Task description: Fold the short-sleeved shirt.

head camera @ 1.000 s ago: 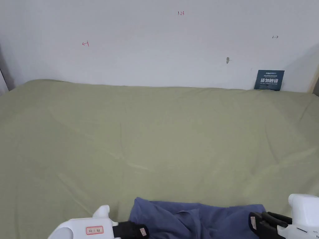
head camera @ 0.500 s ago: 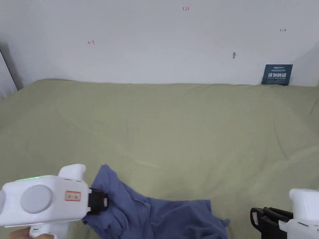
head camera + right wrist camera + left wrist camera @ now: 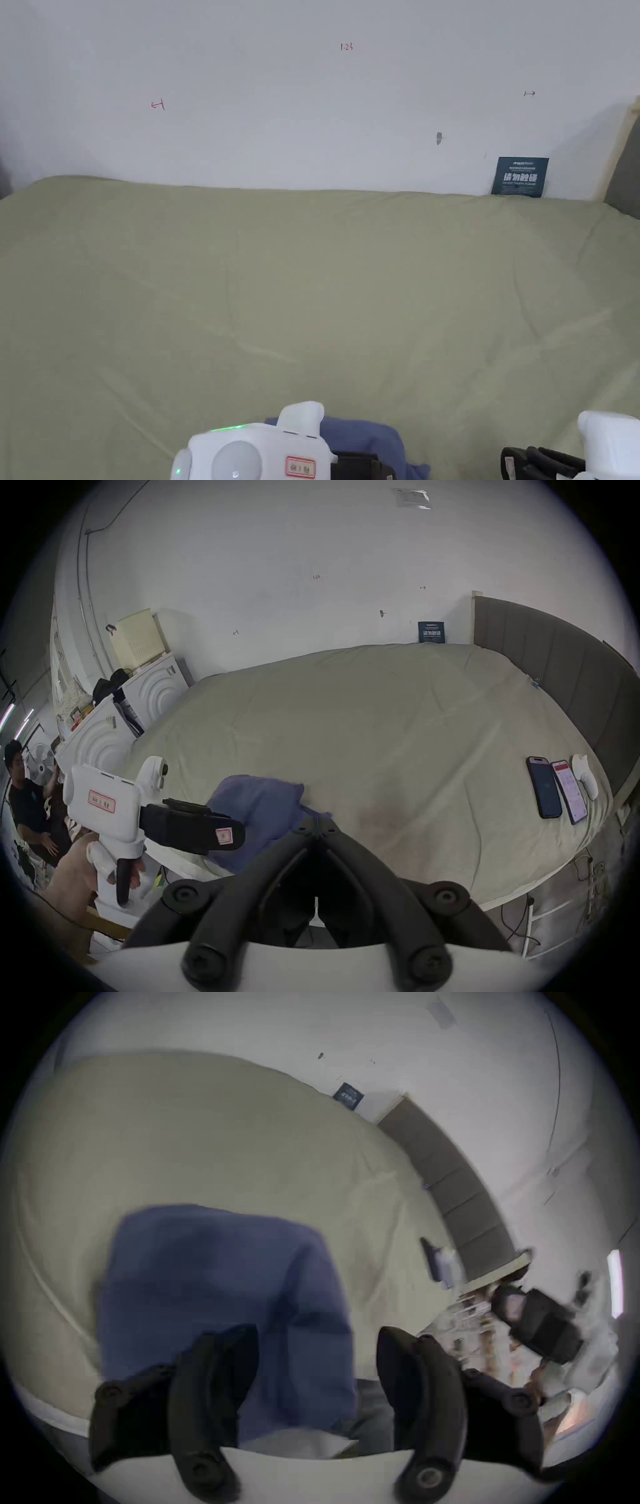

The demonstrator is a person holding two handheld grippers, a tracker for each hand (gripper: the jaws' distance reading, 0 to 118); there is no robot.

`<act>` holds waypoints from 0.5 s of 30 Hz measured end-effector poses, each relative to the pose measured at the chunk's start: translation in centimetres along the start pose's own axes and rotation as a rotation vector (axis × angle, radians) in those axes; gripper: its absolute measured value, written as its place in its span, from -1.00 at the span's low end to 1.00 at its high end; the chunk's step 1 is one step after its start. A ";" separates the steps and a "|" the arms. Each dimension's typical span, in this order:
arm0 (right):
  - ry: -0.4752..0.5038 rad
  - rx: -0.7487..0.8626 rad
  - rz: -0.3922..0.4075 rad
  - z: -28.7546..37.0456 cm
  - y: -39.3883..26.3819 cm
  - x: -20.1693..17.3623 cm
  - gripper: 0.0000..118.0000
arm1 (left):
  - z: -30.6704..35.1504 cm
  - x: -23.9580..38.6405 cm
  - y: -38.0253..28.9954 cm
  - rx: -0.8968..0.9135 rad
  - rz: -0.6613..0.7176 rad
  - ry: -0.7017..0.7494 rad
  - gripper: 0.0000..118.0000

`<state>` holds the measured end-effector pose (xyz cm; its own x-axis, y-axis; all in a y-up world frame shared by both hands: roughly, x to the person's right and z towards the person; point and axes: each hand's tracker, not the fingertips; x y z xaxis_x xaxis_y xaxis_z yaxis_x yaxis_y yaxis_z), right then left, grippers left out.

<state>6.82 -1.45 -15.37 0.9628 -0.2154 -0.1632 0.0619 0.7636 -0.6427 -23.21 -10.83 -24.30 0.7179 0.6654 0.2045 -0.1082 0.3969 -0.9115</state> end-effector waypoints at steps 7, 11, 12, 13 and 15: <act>0.006 -0.010 -0.001 -0.4 -0.2 0.0 -0.99 | 2.9 -3.0 0.9 0.211 0.106 -0.087 0.00; 0.026 0.007 0.009 0.2 -0.2 -0.4 -0.99 | 1.1 -5.0 -0.6 0.190 0.189 -0.001 -1.00; 0.027 0.013 0.009 0.4 -0.1 -0.4 -0.99 | 0.3 -5.1 -1.3 0.162 0.187 -0.033 -1.00; 0.025 0.019 0.007 0.5 0.0 -0.4 -0.99 | -0.5 -4.9 -2.0 0.133 0.199 -0.069 -1.00; 0.020 0.030 0.006 0.7 0.3 -0.4 -0.99 | -2.9 -3.6 -3.5 0.115 0.188 -0.079 -1.00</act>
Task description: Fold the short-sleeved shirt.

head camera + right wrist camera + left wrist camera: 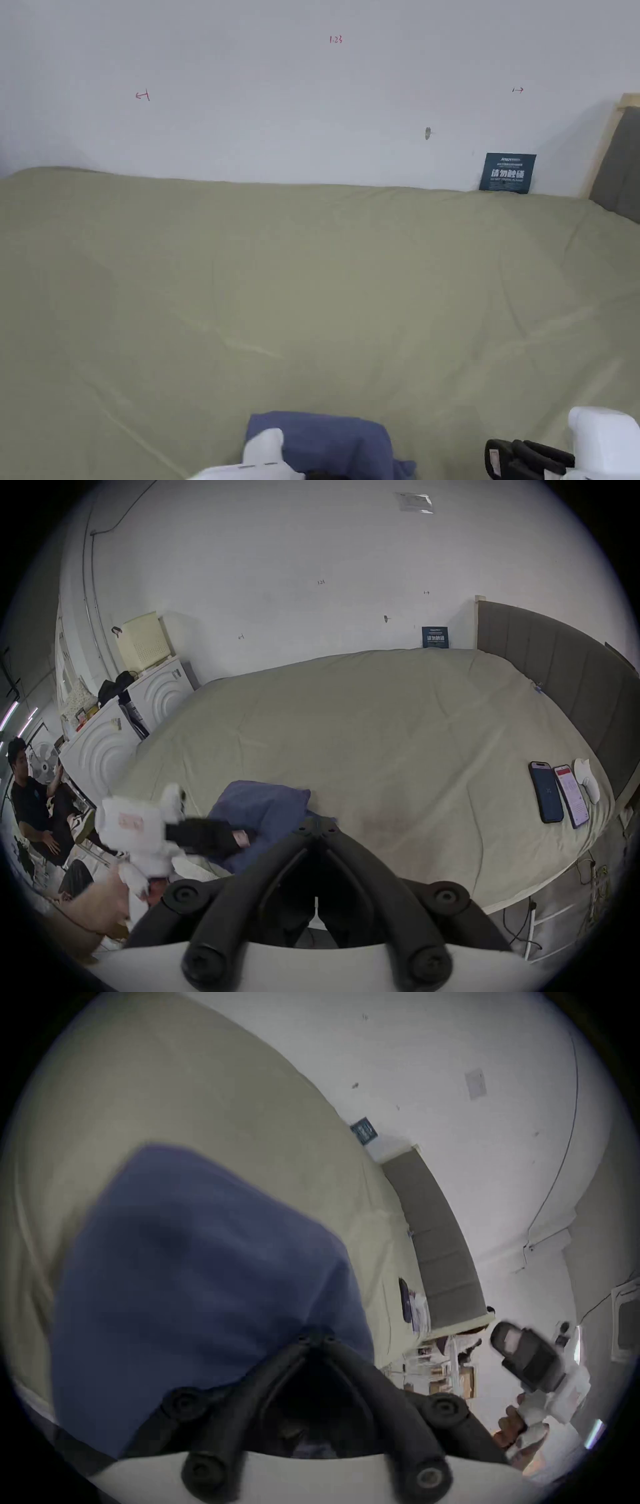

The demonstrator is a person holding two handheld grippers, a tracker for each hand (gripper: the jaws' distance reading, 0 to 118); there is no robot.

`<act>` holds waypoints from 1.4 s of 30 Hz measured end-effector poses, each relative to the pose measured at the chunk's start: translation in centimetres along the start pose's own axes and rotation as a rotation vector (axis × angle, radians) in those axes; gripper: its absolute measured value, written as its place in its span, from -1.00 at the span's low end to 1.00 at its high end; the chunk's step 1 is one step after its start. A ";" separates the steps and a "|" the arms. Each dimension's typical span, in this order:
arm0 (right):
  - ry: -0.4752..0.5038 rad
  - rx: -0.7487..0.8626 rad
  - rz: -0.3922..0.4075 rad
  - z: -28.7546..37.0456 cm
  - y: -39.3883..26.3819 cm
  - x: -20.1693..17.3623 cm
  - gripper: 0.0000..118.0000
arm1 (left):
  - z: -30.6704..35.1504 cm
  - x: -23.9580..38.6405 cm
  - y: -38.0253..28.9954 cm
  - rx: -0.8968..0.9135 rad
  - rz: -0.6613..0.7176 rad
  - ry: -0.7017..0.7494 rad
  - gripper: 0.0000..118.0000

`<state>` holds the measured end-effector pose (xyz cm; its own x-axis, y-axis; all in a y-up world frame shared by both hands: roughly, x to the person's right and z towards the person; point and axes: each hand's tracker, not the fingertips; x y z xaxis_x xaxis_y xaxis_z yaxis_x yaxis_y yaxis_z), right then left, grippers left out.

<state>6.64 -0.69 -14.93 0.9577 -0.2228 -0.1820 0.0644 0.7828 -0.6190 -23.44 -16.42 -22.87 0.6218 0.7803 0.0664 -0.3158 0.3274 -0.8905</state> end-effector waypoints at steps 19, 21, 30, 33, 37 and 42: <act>0.311 -0.059 -0.013 -6.6 0.8 -0.8 -0.99 | 9.6 0.6 4.8 0.147 -0.102 -0.050 -1.00; 0.485 -0.137 -0.069 -10.1 0.4 -0.7 -0.99 | 12.6 -1.5 6.6 0.156 -0.093 0.078 -1.00; 0.700 -0.517 -0.384 -23.0 -6.8 2.7 -0.99 | 14.2 -8.3 7.0 0.038 0.039 0.018 -1.00; 0.773 -0.523 -0.554 -23.4 -8.1 5.4 -0.99 | 12.7 -9.5 6.5 -0.004 0.060 -0.036 -0.99; 0.768 -0.519 -0.518 -22.9 -8.2 6.9 -0.99 | 10.6 -10.9 5.8 -0.020 0.117 -0.150 0.73; 0.778 -0.511 -0.508 -23.0 -8.2 6.4 -0.99 | 6.5 -11.4 5.4 -0.099 0.220 -0.155 0.96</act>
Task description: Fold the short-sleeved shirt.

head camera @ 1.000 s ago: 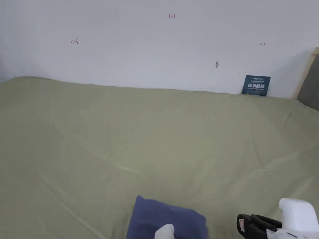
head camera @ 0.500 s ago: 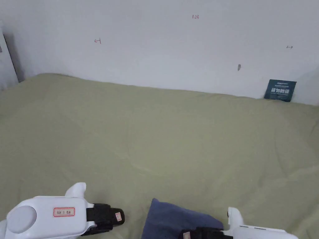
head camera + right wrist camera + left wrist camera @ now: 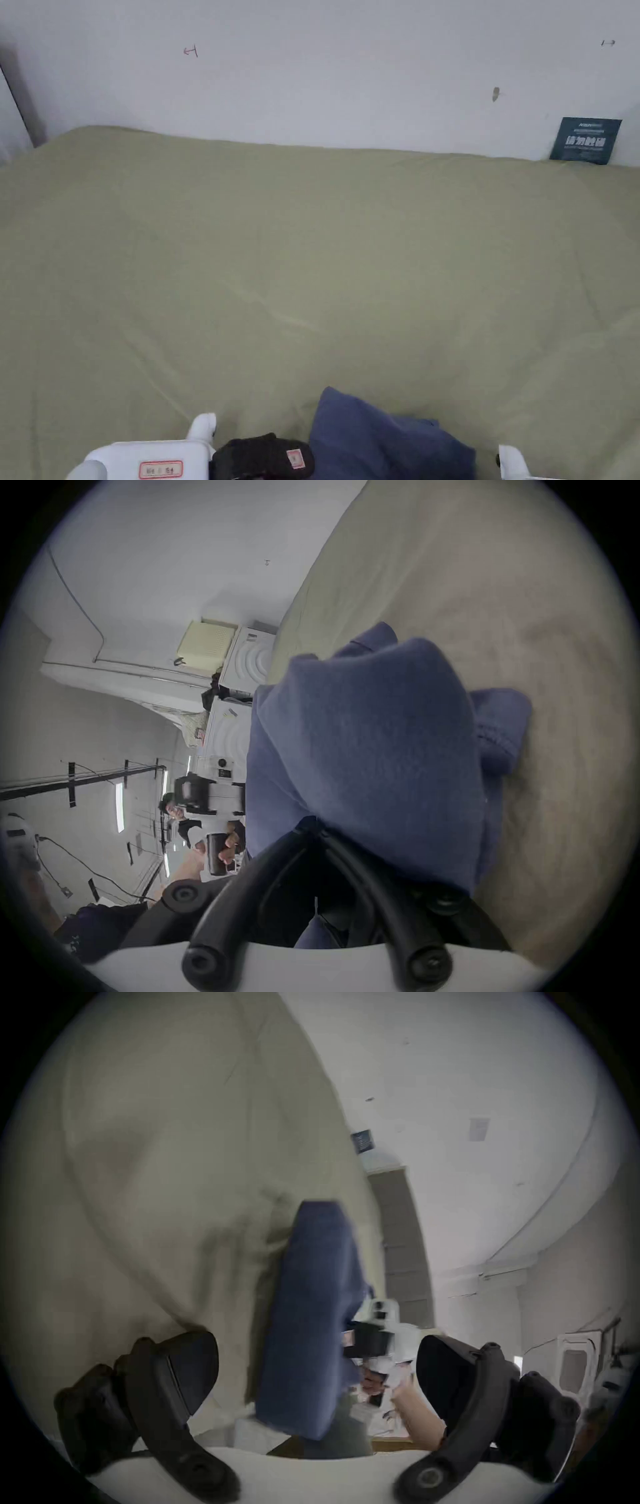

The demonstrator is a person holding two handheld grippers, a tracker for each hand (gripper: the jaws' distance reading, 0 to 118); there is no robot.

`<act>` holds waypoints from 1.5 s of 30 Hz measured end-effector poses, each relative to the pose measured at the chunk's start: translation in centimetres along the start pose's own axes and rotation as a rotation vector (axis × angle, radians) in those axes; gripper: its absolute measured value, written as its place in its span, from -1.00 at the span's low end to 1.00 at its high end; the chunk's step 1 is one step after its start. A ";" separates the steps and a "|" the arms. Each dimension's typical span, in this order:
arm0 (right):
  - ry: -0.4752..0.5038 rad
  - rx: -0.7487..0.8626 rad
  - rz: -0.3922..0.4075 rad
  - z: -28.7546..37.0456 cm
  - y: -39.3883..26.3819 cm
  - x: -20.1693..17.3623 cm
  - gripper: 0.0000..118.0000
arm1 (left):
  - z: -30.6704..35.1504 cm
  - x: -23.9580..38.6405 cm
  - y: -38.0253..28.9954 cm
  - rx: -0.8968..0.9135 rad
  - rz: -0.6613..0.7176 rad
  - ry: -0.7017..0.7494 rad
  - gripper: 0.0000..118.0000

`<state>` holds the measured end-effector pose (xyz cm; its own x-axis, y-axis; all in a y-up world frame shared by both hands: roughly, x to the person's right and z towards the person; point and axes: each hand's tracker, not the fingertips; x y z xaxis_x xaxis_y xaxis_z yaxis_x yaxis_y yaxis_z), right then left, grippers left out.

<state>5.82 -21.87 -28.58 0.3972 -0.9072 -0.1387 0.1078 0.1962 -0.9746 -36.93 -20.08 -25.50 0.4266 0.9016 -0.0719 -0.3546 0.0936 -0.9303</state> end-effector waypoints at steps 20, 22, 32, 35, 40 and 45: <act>-0.044 0.056 0.109 0.0 -1.0 -1.1 -0.99 | -3.4 2.9 -0.4 -0.100 -0.202 0.125 -0.61; -0.037 0.079 0.136 0.1 -1.1 -1.6 -0.99 | -2.8 3.1 0.0 -0.104 -0.208 0.107 -0.61; -0.048 0.170 0.168 -1.3 -1.0 -4.6 -0.99 | 14.0 -0.3 5.2 0.069 -0.232 0.227 -0.61; -0.028 0.170 0.196 -2.8 -1.0 -6.2 -0.99 | 20.8 -2.1 7.5 0.111 -0.229 0.314 -0.61; 0.014 0.125 0.241 -5.3 -1.5 -8.5 -0.99 | 31.0 -5.1 11.5 0.184 -0.178 0.463 -0.61; 0.020 0.072 0.278 -6.6 -2.2 -9.2 -0.99 | 35.9 -8.5 12.3 0.224 -0.024 0.650 -0.61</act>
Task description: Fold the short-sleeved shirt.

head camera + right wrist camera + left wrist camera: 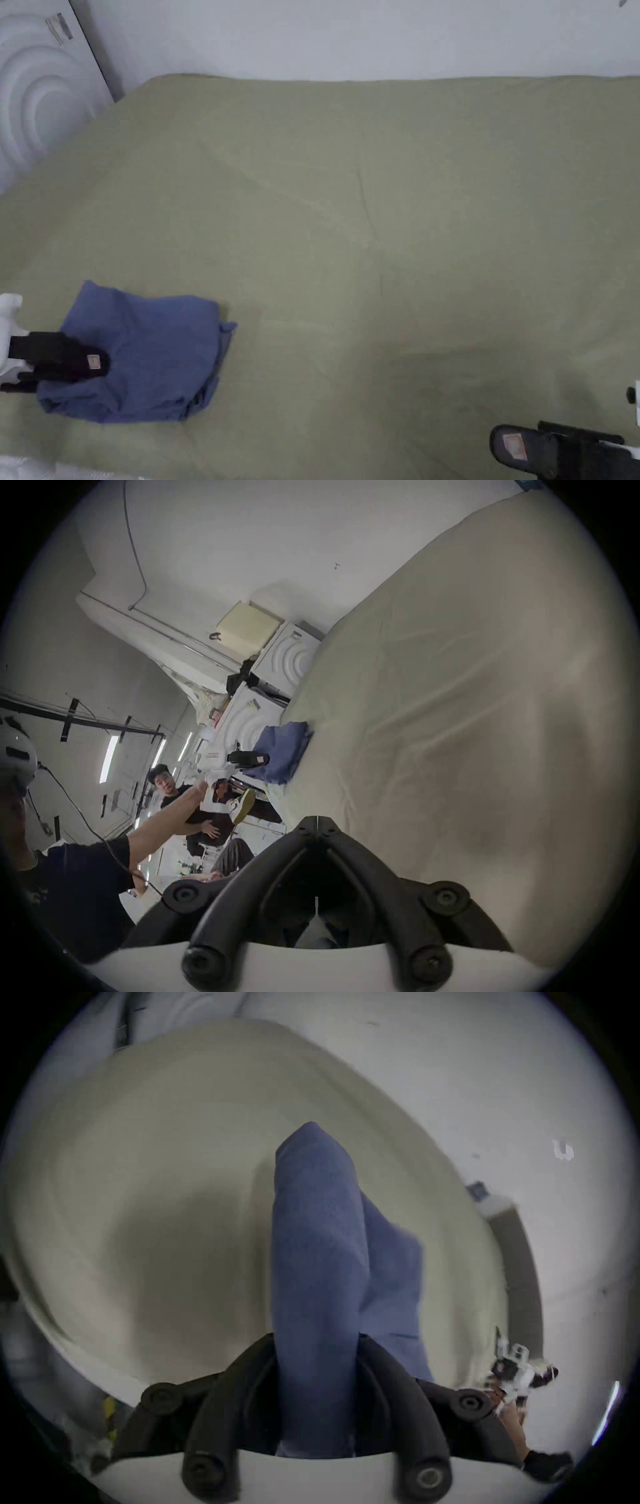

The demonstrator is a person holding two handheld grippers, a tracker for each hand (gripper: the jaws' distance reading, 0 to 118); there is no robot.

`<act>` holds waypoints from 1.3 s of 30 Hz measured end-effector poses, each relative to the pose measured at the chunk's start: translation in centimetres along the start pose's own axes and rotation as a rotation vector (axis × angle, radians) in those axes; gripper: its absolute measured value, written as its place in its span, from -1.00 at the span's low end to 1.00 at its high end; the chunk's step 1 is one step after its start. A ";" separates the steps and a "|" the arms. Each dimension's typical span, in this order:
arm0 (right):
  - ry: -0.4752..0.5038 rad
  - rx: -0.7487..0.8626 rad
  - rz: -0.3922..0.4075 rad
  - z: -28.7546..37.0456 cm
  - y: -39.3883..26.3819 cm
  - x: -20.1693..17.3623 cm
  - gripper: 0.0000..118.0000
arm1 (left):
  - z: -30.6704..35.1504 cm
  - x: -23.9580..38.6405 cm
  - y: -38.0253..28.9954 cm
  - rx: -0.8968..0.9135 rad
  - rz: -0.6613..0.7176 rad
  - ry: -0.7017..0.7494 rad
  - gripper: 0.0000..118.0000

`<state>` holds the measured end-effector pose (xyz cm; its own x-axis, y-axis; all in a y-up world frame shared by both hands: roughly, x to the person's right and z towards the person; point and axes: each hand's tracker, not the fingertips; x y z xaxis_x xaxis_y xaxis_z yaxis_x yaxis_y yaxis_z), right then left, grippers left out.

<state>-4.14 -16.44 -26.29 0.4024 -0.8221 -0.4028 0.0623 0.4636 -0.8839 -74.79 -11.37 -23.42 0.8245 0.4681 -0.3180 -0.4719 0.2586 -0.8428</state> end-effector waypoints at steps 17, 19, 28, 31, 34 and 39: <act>-0.059 0.116 0.166 6.1 1.4 -6.9 -0.99 | 13.2 2.5 -6.0 0.517 -0.003 0.209 0.38; -0.140 0.143 0.231 7.4 1.7 -8.4 -0.99 | 13.7 7.7 -8.1 0.594 -0.115 0.203 0.04; -0.555 0.350 0.454 13.2 2.2 -15.4 -0.99 | 7.4 29.2 -17.7 0.737 -0.379 -0.057 -1.00; -0.732 0.452 0.549 14.8 2.6 -18.4 -0.99 | 7.0 35.6 -19.6 0.768 -0.455 -0.059 -1.00; -0.883 0.585 0.590 15.9 3.0 -21.0 -0.99 | 7.1 40.5 -20.3 0.814 -0.545 -0.027 -1.00; -1.069 0.744 0.607 16.8 3.6 -22.6 -0.99 | 6.6 45.7 -22.7 0.904 -0.642 0.059 -1.00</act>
<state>2.34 9.35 -16.35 0.9990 0.0451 -0.0017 -0.0447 0.9824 -0.1814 -28.41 9.78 -15.90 0.9997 -0.0085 0.0233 0.0138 0.9710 -0.2388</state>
